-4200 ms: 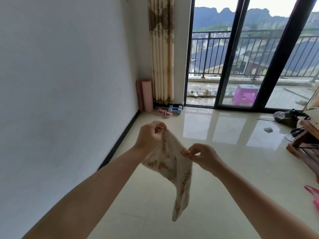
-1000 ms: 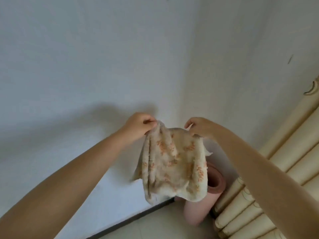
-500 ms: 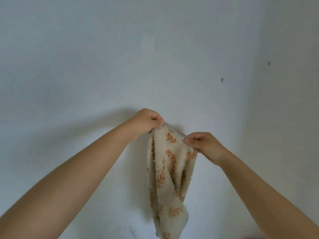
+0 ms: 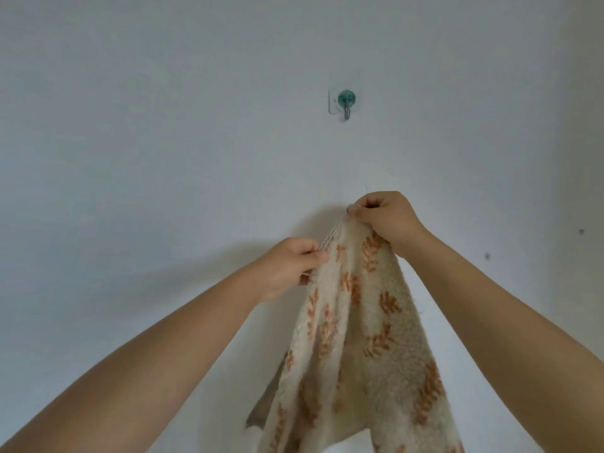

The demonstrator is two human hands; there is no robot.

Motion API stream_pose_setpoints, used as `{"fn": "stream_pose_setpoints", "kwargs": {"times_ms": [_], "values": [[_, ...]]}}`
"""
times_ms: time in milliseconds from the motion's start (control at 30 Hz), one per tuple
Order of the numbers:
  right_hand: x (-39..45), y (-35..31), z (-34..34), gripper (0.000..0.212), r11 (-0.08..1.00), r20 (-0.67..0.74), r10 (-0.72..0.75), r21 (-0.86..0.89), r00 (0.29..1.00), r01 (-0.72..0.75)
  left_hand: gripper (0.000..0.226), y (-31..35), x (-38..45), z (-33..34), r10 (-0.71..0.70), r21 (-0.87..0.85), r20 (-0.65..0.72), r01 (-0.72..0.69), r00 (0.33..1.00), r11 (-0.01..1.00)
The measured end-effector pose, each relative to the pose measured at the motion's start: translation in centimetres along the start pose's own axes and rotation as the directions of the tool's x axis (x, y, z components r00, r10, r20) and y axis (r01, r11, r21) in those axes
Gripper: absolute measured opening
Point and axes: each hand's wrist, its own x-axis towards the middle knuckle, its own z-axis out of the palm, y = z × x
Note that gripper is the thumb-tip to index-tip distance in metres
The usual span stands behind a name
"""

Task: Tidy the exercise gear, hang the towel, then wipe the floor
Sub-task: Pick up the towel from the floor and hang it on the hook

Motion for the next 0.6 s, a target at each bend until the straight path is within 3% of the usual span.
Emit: {"fn": "stream_pose_setpoints", "kwargs": {"times_ms": [133,233,300,433,533,600], "values": [[2.9,-2.5,-1.1,0.004,0.982,-0.083,-0.124,-0.153,0.989,0.111,0.026,2.9,2.4,-1.3,0.065,0.0,-0.218,-0.066,0.974,0.998],[4.7,-4.0,-2.3,0.019,0.899,-0.059,-0.322,-0.333,0.945,0.285,0.013,6.6,4.6,-3.4,0.224,0.236,-0.431,-0.131,0.874,0.963],[5.9,-5.0,-3.0,0.023,0.78,0.007,-0.414,-0.513,0.91,0.359,0.01,9.0,5.7,-4.5,0.381,0.4,-0.481,-0.19,0.79,0.897],[8.4,-6.5,-4.7,0.031,0.568,0.049,-0.525,-0.723,0.85,0.393,0.018,12.3,8.1,-5.4,0.677,0.734,-0.353,-0.259,0.646,0.628],[10.2,-6.8,-5.8,0.036,0.389,0.093,-0.577,-0.842,0.811,0.374,0.025,14.3,10.6,-5.8,0.757,0.885,-0.248,-0.176,0.605,0.431],[11.7,-6.9,-6.3,0.039,0.35,0.075,-0.567,-0.88,0.82,0.323,0.027,15.4,12.3,-6.1,0.786,0.942,-0.188,-0.12,0.589,0.314]]}}
